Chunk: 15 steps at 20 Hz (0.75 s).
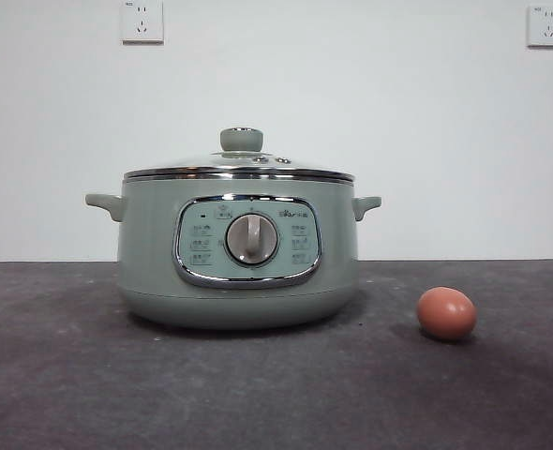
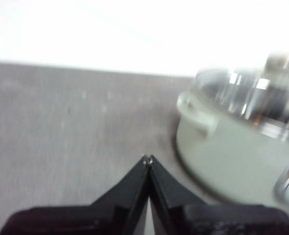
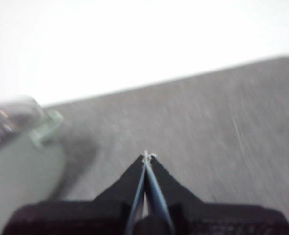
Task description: Pick up the egg,open the lid,put the egg in the pot,close the lid
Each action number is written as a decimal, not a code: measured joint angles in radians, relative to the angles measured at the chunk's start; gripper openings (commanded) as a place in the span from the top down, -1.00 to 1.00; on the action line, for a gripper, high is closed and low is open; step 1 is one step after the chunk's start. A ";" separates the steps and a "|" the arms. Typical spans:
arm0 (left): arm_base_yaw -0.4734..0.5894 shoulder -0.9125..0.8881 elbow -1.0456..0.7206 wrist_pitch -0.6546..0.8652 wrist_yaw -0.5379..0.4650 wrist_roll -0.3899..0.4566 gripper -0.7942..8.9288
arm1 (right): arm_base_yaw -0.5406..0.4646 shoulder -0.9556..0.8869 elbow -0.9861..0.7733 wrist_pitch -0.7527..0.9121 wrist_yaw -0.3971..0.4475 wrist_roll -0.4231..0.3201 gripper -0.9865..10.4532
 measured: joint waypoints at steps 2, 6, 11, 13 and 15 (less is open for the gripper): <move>0.000 0.016 0.056 -0.026 0.002 -0.012 0.85 | 0.000 0.023 0.052 -0.001 -0.017 0.008 0.85; 0.000 0.066 0.181 -0.134 0.028 -0.021 0.85 | 0.000 0.101 0.171 -0.042 -0.071 0.019 0.85; 0.000 0.158 0.371 -0.245 0.115 -0.020 0.85 | 0.000 0.250 0.366 -0.183 -0.177 0.002 0.85; 0.000 0.198 0.441 -0.288 0.149 -0.015 0.85 | 0.000 0.314 0.452 -0.254 -0.211 -0.023 0.85; 0.000 0.240 0.510 -0.346 0.176 -0.004 0.85 | 0.000 0.378 0.542 -0.337 -0.236 -0.055 0.85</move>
